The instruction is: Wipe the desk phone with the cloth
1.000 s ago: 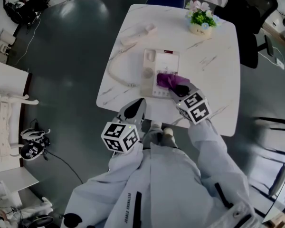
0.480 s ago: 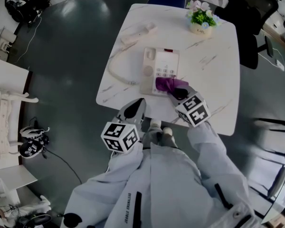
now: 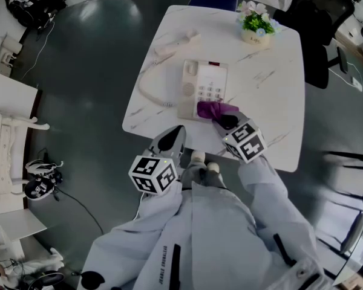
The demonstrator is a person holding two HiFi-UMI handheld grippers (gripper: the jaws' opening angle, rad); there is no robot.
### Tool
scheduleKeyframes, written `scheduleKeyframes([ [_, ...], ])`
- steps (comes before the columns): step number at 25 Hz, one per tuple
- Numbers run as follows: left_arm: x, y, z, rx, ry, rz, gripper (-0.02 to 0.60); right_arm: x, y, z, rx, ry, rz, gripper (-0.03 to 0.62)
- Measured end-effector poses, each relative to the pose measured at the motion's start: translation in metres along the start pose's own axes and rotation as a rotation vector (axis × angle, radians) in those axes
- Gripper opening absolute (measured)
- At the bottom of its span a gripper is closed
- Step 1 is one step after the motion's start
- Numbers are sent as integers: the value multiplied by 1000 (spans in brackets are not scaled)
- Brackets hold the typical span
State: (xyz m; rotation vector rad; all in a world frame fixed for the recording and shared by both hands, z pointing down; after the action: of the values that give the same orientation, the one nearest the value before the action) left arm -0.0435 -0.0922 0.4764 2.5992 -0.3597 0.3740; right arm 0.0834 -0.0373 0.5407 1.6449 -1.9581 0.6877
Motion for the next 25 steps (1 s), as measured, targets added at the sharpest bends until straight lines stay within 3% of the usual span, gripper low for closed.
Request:
scheduleKeyframes([
  [15,-5,-6,6,11,-31,26,-2,-7,27,-18,68,15,107,37],
  [20,-3,-11,12,23,-52,27,-2,-14,30,-18,122,-37,128,37],
  [25,-4,-16,17,32,-71,32,-2,-34,26,-2,252,-183,138,37],
])
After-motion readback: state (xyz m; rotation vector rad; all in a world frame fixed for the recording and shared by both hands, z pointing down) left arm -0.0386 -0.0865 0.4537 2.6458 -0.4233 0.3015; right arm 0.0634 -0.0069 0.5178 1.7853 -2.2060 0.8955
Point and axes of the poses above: the fingertips, and each gripper's own axes: x forward along the fingers, y to its left, z out of its top, the point moved 3 cm from there along -x, backward along the fingers, and after that the axes turned 1 degree about -z, right-handed, at the moved point
